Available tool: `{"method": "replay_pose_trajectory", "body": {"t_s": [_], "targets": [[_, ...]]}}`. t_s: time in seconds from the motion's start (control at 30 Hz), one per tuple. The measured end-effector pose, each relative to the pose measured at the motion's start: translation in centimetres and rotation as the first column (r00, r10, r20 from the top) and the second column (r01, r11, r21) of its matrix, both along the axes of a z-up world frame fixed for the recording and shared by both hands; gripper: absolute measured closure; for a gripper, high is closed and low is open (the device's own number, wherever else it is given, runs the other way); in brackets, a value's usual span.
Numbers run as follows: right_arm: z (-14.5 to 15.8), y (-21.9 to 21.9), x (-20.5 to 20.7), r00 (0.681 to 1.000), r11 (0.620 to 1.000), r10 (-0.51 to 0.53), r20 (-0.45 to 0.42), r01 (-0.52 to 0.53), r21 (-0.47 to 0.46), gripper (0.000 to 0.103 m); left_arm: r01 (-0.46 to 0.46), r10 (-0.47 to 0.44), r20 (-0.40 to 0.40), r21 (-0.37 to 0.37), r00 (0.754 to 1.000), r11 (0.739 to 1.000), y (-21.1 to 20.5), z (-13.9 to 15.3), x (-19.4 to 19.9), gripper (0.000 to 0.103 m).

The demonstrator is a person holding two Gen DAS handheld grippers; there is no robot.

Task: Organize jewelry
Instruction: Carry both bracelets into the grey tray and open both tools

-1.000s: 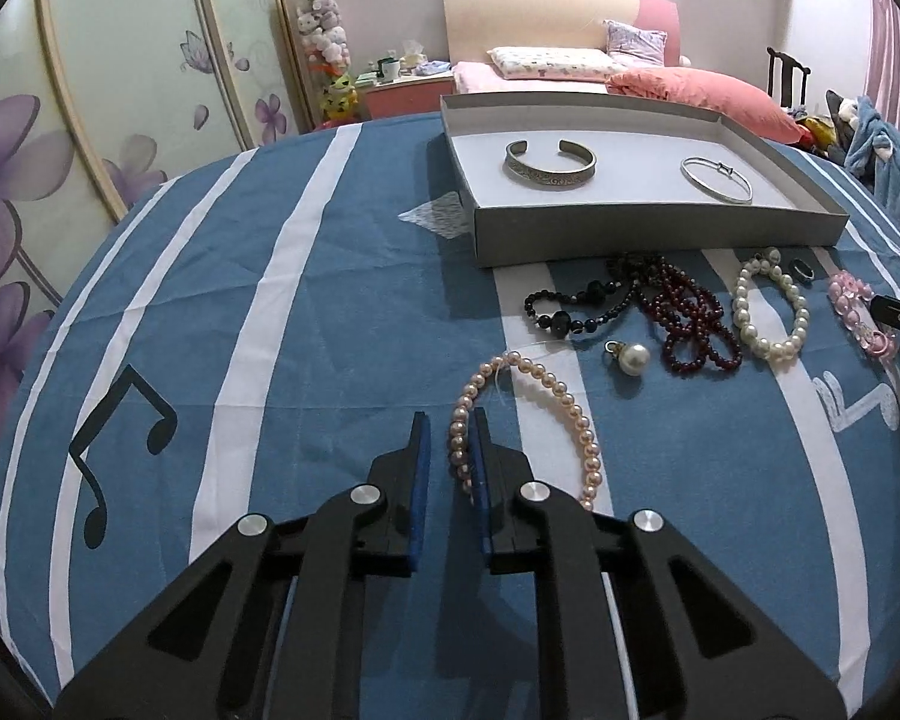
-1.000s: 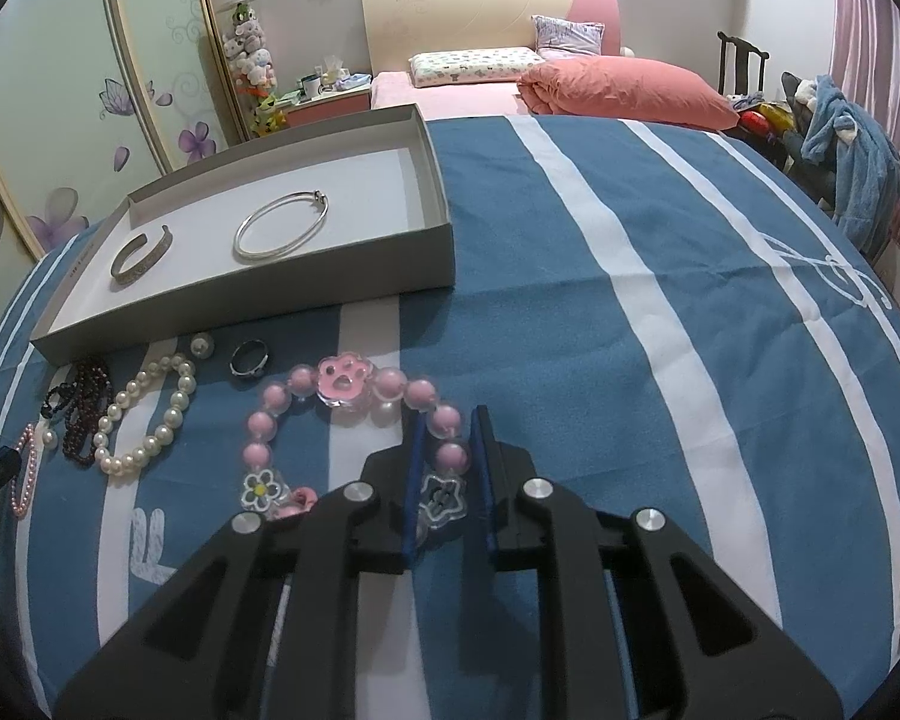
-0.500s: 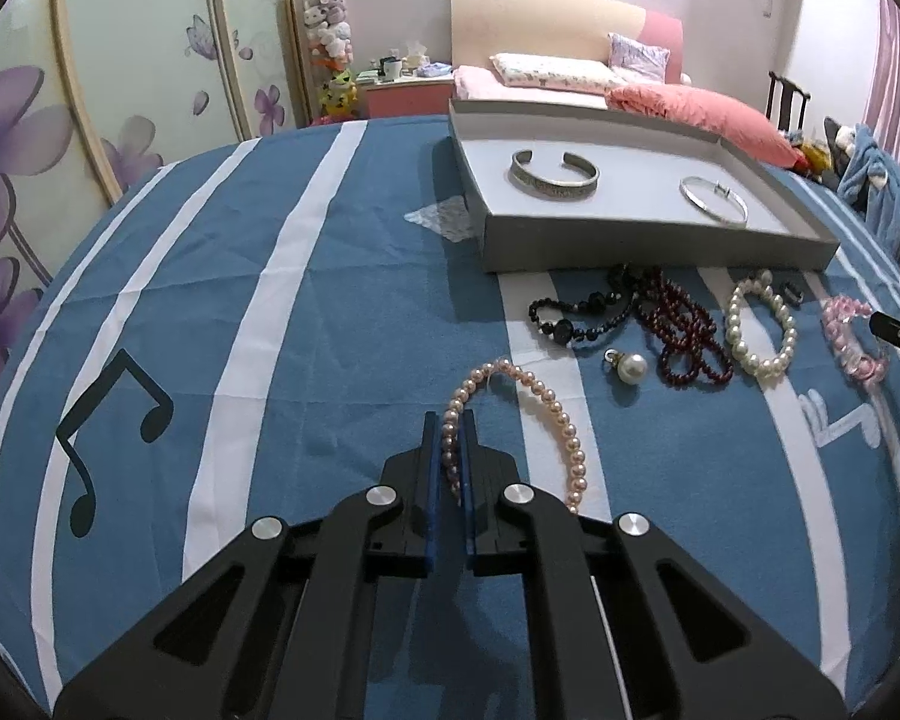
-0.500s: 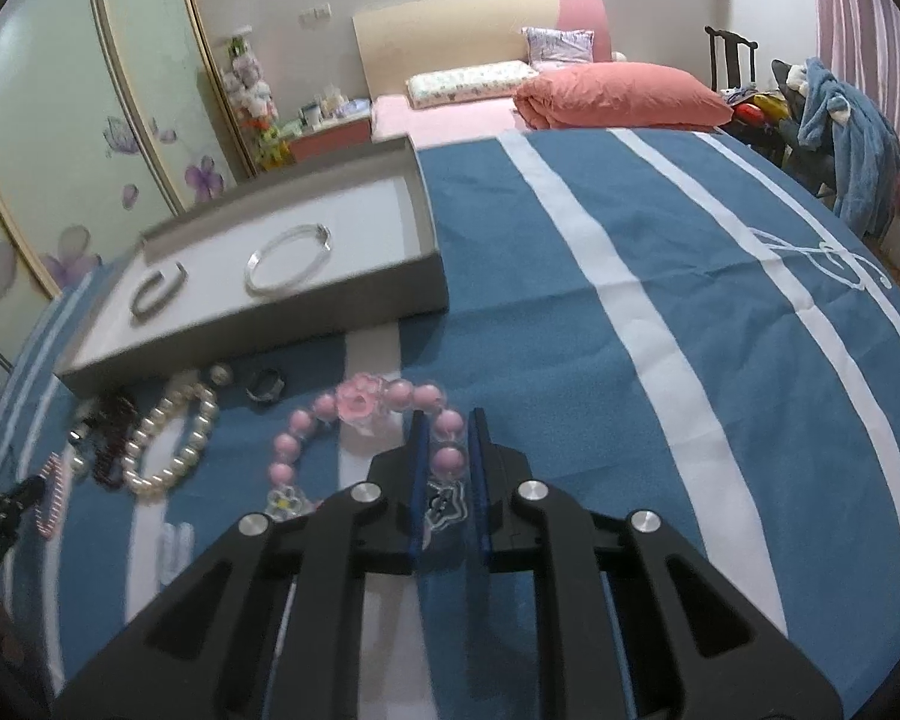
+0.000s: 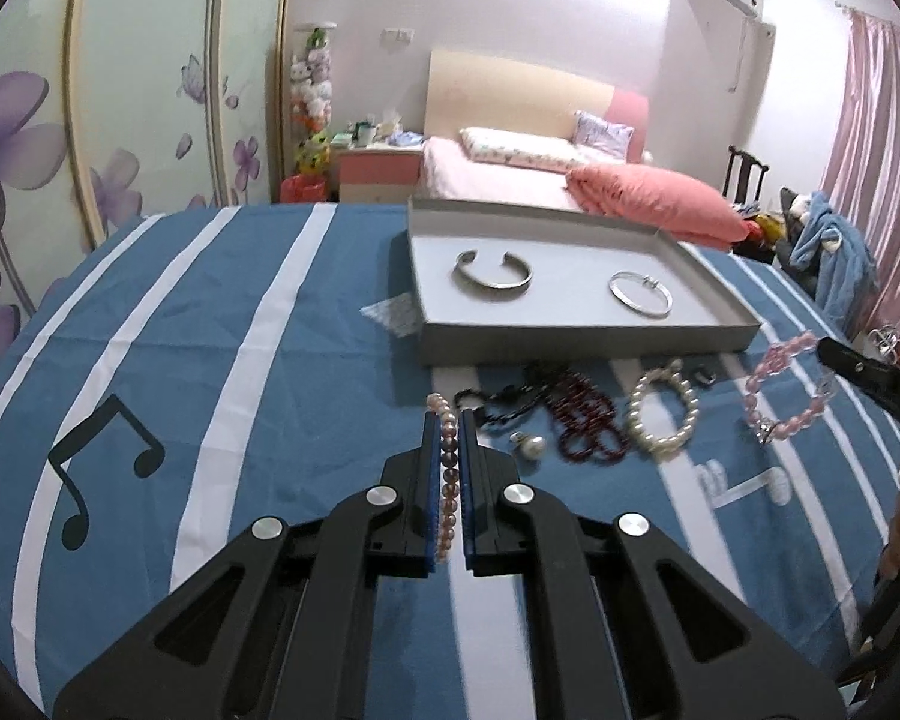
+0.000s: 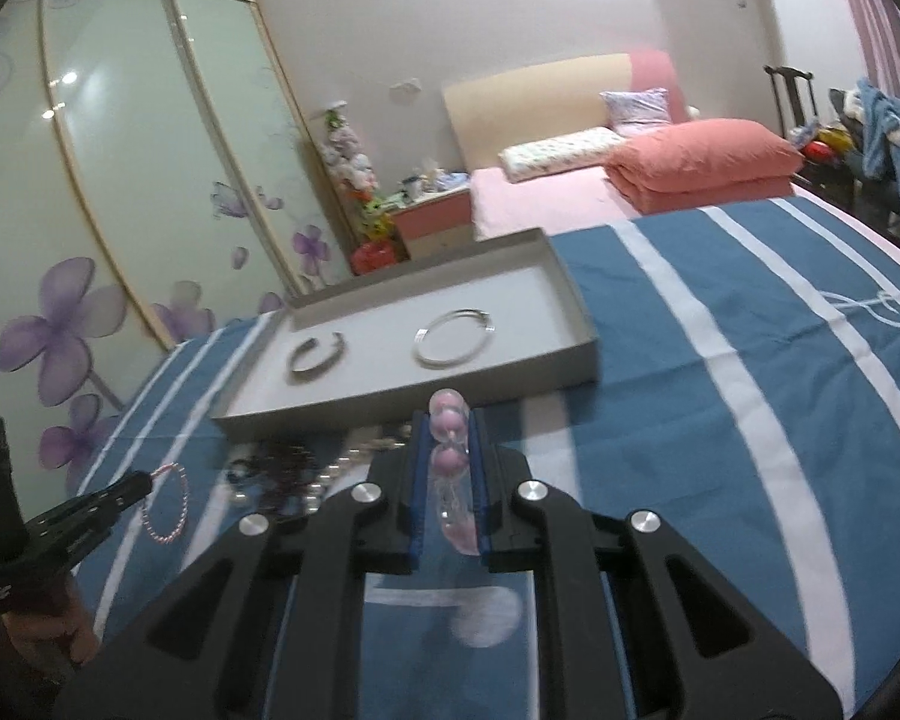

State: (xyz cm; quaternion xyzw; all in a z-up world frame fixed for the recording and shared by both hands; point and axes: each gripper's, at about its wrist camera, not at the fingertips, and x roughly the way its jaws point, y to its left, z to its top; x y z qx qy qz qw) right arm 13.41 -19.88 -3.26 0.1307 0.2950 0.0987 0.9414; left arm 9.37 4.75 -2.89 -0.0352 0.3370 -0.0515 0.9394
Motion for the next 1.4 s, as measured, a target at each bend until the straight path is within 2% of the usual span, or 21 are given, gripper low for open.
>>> {"method": "replay_pose_trajectory", "body": {"t_s": [0.3,0.6,1.1,1.4], "targets": [[0.6,2.4,-0.7,0.999,0.999,0.038,0.035,-0.038,0.019,0.089,0.008,-0.007,0.031,-0.046,0.999,0.999,-1.2,0.9,-0.2,0.097],[2.0,3.9,-2.0,0.994,0.999,0.043,0.105,-0.044,0.006,0.090,0.001,0.005,0.097,-0.054,0.995,0.999,-2.0,2.3,-1.2,0.097],[5.1,5.6,-3.6,0.961,0.996,-0.023,0.275,0.045,-0.073,0.090,0.003,-0.002,0.223,-0.006,0.975,1.000,-4.2,5.0,-1.9,0.097],[6.5,6.2,-3.7,0.930,0.989,-0.064,0.362,0.106,-0.098,0.090,-0.010,0.006,0.282,0.013,0.960,1.000,-5.3,6.0,-1.2,0.097]]}}
